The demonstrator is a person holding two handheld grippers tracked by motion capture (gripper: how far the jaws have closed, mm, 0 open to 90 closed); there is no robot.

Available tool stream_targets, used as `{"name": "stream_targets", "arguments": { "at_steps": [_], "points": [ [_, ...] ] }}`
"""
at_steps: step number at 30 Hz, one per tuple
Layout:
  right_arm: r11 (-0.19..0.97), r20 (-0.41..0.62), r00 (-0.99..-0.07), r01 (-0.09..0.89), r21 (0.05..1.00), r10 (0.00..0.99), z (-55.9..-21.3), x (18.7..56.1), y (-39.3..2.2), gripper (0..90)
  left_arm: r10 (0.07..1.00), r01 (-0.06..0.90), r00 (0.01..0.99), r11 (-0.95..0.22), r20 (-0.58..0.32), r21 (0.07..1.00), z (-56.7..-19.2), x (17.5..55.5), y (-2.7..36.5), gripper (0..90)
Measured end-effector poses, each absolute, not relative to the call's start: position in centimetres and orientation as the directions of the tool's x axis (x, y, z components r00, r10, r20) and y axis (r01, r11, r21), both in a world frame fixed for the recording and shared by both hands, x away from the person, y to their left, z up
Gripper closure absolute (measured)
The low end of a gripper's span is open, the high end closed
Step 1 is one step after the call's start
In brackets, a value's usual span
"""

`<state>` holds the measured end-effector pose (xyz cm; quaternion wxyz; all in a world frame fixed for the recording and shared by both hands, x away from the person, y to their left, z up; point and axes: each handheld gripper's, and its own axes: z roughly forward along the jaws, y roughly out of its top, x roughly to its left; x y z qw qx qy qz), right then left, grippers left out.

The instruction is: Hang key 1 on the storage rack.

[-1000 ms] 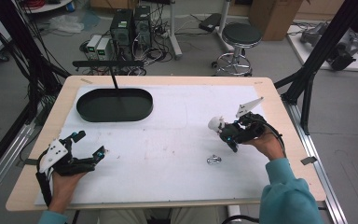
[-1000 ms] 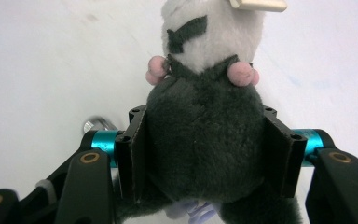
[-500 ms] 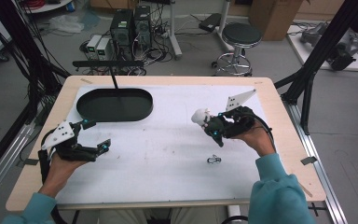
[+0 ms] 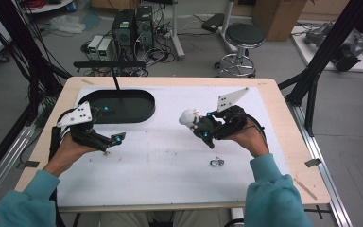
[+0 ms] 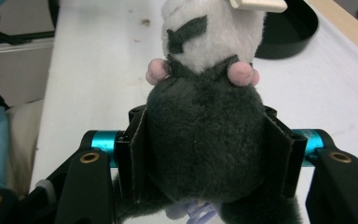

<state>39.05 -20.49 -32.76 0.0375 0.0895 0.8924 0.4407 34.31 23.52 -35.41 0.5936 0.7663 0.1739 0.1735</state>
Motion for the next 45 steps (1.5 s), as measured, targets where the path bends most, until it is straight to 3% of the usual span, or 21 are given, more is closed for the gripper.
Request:
{"name": "stream_targets", "arguments": {
  "at_steps": [19, 45],
  "points": [
    [0.61, -0.004, -0.999, 0.028, 0.792, 0.051, -32.1, 38.8, -16.0, 41.9, 0.304, 0.028, 0.95, -0.298, 0.067, 0.954, -32.7, 35.9, 18.4, 5.1],
    [0.602, -0.016, -0.999, -0.031, 0.798, -0.031, -31.8, 38.4, -13.3, 41.7, 0.163, -0.004, 0.984, -0.389, 0.073, 0.921, -32.1, 36.6, 13.1, 5.1]
  ]
}}
